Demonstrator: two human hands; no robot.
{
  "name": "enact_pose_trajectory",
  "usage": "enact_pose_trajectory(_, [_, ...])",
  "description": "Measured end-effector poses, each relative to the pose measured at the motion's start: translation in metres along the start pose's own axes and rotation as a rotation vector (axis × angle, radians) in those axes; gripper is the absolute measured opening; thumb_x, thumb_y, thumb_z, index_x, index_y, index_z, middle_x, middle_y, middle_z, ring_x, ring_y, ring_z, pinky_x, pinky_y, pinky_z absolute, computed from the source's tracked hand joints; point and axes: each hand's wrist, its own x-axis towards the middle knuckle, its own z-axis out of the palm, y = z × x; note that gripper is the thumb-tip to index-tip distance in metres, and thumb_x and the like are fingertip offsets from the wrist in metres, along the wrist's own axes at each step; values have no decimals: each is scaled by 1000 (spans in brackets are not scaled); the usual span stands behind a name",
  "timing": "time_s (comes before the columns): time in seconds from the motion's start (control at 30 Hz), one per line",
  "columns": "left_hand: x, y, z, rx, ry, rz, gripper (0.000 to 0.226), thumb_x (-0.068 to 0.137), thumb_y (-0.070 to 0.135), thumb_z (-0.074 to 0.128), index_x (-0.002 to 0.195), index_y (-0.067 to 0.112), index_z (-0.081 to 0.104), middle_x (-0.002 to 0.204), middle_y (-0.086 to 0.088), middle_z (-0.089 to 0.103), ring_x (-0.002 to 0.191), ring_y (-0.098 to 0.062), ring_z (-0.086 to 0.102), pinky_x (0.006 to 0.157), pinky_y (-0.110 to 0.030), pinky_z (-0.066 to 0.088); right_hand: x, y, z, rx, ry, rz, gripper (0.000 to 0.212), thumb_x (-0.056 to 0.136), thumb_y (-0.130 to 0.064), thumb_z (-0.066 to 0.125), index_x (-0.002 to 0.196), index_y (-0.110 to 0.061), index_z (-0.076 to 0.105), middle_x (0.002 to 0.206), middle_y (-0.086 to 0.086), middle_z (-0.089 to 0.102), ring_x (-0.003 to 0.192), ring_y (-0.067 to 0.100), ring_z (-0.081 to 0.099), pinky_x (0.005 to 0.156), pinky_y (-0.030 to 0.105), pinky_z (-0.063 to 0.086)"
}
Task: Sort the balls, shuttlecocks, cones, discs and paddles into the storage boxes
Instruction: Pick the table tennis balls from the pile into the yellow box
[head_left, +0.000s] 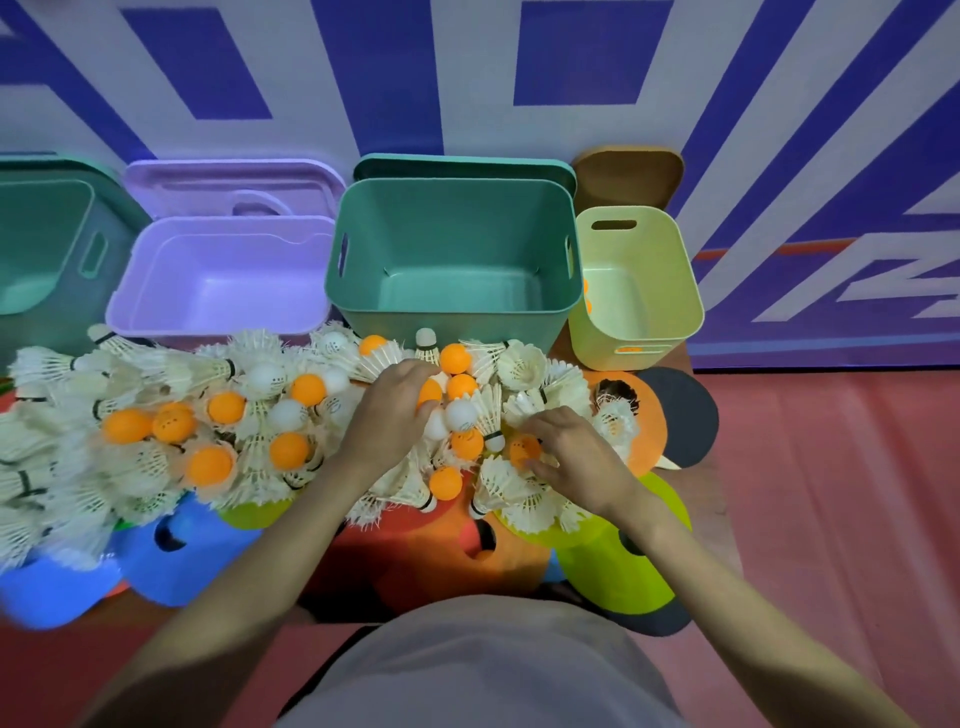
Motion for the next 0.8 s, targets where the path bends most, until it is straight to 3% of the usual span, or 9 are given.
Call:
enact_pose_trajectory(0.47, [4, 0, -2, 86, -46, 3, 32, 87, 3, 62, 119, 2, 60, 118, -15, 60, 111, -33, 52, 90, -43, 44, 3, -3, 13, -60, 40, -21, 32, 82, -14, 63, 114, -13, 60, 111, 6, 61, 101, 29, 52, 86, 36, 43])
enact_pose_trajectory(0.63, [7, 15, -14, 41, 73, 28, 31, 87, 8, 65, 118, 5, 62, 119, -10, 61, 114, -29, 52, 94, -38, 42, -8, 7, -14, 181, 251, 25, 29, 84, -15, 66, 112, -10, 62, 106, 6, 62, 96, 23, 56, 82, 33, 46])
enact_pose_trajectory(0.8, [42, 65, -11, -157, 64, 157, 30, 87, 15, 68, 116, 12, 63, 116, -2, 63, 109, -21, 56, 94, -37, 45, -11, 56, -45, 259, 507, 317, 28, 83, -15, 70, 110, -10, 64, 107, 7, 64, 92, 25, 61, 79, 40, 51])
